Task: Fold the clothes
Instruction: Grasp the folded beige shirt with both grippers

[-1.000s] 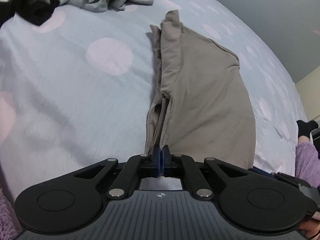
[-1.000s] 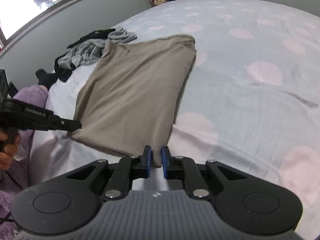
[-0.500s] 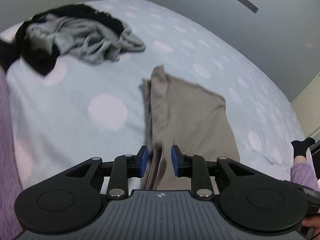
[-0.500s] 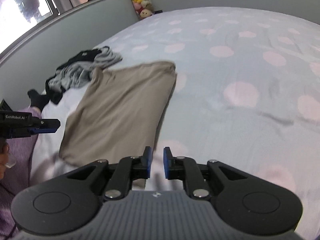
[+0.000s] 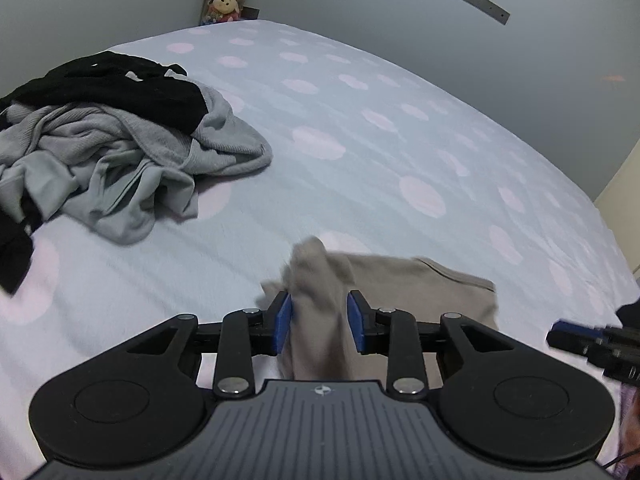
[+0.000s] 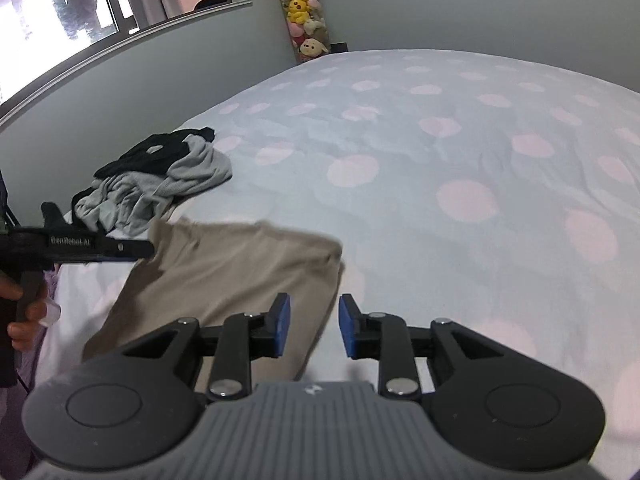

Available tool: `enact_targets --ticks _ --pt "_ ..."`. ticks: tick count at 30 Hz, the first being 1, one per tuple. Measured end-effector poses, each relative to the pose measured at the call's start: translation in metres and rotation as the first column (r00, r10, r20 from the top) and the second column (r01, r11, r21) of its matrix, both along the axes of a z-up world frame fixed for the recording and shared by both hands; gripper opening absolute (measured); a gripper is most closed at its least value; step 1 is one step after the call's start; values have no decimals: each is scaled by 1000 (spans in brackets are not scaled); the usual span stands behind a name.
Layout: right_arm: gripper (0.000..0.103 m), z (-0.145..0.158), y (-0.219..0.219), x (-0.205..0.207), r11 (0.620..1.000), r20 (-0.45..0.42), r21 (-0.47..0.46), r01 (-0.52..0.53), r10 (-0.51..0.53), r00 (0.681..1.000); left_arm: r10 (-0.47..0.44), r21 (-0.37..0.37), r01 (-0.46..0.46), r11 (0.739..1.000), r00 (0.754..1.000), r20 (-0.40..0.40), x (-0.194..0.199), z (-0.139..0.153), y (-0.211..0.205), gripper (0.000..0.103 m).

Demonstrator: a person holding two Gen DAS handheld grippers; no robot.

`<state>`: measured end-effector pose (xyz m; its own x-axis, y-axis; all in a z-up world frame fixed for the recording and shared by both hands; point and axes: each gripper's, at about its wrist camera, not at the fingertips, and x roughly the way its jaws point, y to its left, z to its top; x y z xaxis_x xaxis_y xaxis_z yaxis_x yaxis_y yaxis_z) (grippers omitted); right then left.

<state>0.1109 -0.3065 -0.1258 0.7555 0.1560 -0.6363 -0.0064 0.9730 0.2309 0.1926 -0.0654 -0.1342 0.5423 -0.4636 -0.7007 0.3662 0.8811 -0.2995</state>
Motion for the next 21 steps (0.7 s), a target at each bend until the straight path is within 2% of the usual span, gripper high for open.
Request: enact_targets --ticks 3,6,9,10,11,12,13,17,21 --pt "37 -6 -10 31 999 -6 41 -4 4 1000 -7 -4 7 1000 1000 -6 14 -10 -3 27" --pt "38 -19 -21 58 992 -38 127 1 4 999 -2 7 2 1000 1000 -13 22 -21 -5 13" --pt "38 -33 -30 76 979 -76 202 24 -9 997 2 20 -2 1000 1000 -29 25 -31 -5 10" --pt "35 -37 -33 80 974 -88 225 31 -12 996 1 20 0 1000 1000 -27 25 -33 -5 10" --pt "19 -40 -35 84 967 -98 252 35 -11 995 -1 20 1 1000 1000 -24 24 -34 -4 10" --pt "7 -42 -37 87 960 -102 278 31 -3 995 -2 19 2 1000 1000 -23 24 -35 -4 10" --pt "6 -41 -37 89 958 -97 286 25 3 995 -3 17 4 1000 1000 -23 24 -36 -3 10" --pt "5 -23 -29 97 976 -20 217 -4 8 1000 7 -12 -8 1000 999 -35 26 -39 1 10" --pt "7 -18 -24 111 986 -34 167 28 -23 999 24 -38 -25 999 999 -27 24 -38 4 10"
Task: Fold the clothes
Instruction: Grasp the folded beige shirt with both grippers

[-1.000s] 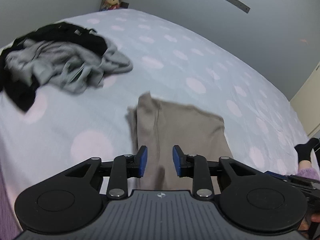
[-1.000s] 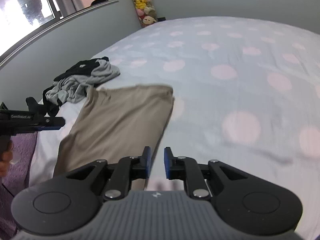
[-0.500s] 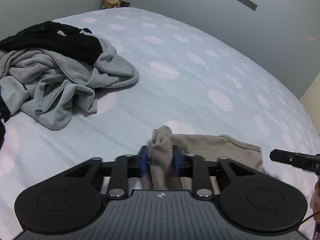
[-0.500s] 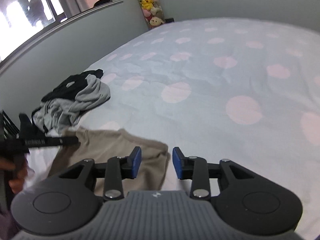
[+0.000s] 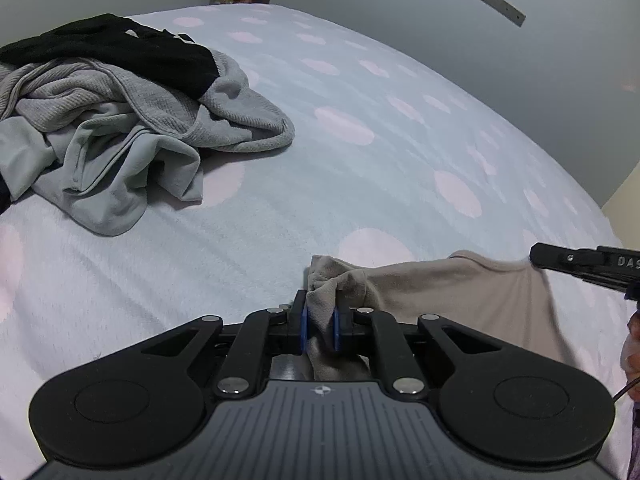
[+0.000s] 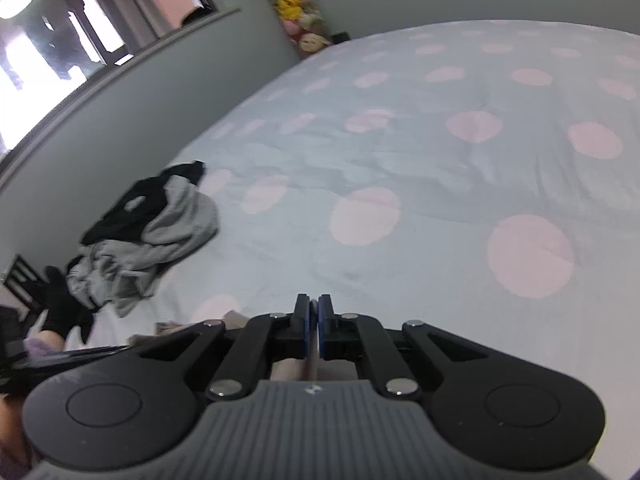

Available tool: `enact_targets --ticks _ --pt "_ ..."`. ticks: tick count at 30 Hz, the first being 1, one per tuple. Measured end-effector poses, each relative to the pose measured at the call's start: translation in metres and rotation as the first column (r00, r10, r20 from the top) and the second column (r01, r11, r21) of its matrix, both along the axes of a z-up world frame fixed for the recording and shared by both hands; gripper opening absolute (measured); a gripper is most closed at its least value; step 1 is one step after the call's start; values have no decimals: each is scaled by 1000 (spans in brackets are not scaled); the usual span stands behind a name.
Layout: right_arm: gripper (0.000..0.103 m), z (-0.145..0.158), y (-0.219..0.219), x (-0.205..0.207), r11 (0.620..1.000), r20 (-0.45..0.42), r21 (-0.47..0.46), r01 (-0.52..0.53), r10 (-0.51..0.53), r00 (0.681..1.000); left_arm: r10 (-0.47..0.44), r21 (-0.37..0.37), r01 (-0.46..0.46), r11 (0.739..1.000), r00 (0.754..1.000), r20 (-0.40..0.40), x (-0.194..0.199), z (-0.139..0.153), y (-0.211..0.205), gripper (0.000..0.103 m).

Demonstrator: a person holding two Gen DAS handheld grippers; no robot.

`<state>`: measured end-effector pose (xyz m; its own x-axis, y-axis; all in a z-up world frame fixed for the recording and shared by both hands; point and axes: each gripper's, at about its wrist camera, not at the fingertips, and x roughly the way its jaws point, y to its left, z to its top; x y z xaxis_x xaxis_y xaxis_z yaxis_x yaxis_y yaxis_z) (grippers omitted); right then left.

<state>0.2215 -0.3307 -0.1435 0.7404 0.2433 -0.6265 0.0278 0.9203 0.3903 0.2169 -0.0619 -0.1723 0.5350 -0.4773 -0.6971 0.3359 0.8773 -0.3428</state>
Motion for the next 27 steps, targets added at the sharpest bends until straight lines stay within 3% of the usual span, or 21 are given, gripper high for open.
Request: enact_targets --ticks 5,8,10,12,18,21,23,27 --pt "23 11 -1 -17 998 0 -41 42 -42 999 40 -8 -40 999 999 26 -10 12 3 13" --pt "29 17 2 -32 998 -24 -54 40 -42 999 50 27 -52 998 996 74 -24 25 -1 31" --pt "34 17 7 -45 998 -39 -52 40 -42 998 67 22 -70 997 992 107 -38 35 0 48" --pt "42 17 14 -58 998 -56 -49 40 -43 998 86 14 -88 996 990 109 -49 40 0 50" --pt "47 18 40 -93 996 -106 -87 18 -27 994 53 36 -56 998 995 86 -60 49 -1 51" --pt "49 21 47 -102 995 -114 -97 27 -38 993 49 -9 -49 999 997 56 -63 47 7 54" --pt "57 22 49 -104 994 -119 -101 39 -51 992 41 -32 -40 999 998 40 -63 47 11 56" --pt "58 26 51 -102 991 -118 -118 61 -75 990 34 -67 -32 997 999 30 -61 45 16 62"
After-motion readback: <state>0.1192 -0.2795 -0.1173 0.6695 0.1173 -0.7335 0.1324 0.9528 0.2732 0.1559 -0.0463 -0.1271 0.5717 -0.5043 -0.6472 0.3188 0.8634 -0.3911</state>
